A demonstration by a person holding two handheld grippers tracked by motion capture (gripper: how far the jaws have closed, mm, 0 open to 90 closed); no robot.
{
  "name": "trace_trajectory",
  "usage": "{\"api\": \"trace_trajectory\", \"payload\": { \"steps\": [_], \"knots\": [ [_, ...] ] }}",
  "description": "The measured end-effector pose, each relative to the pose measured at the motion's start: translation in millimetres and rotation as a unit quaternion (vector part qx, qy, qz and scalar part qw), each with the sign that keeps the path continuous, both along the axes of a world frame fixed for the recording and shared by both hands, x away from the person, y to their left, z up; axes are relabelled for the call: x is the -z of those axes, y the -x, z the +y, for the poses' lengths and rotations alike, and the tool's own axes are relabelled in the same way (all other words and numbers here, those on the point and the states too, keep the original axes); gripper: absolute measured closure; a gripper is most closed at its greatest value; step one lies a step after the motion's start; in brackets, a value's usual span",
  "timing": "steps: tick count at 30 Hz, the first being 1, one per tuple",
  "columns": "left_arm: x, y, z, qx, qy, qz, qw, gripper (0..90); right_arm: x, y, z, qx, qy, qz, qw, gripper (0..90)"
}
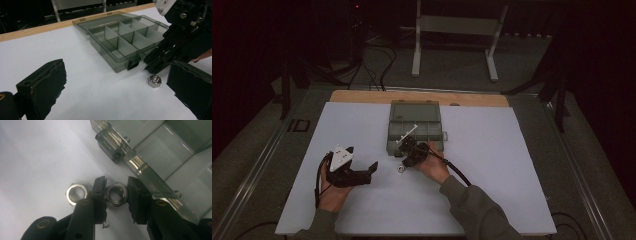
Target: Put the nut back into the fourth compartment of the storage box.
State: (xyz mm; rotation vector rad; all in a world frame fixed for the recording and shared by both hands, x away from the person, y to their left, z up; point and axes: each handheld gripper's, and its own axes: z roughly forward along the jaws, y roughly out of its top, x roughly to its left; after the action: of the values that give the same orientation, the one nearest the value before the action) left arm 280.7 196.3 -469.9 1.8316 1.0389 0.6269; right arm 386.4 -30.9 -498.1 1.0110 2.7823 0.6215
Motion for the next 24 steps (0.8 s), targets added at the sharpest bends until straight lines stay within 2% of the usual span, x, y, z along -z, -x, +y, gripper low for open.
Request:
{"api": "trace_trajectory", "payload": {
  "steps": [11, 16, 24],
  "knots": [
    [-0.4, 0.3, 0.3, 0.0, 0.0, -0.001, 1.0, 2.4, -1.7, -0.7, -1.8, -0.019, 0.019, 0.014, 0.9996, 68.0],
    [-0.5, 0.3, 0.2, 0.0, 0.0, -0.001, 1.0, 2.4, -2.1, 0.4, -0.5, -0.028, 0.031, 0.009, 0.9991, 69.0],
    [-0.5, 0.4, 0.3, -0.001, 0.0, -0.001, 1.0, 2.4, -3.3, 2.0, -1.6, -0.037, 0.041, 0.015, 0.9984, 69.9]
  ]
}}
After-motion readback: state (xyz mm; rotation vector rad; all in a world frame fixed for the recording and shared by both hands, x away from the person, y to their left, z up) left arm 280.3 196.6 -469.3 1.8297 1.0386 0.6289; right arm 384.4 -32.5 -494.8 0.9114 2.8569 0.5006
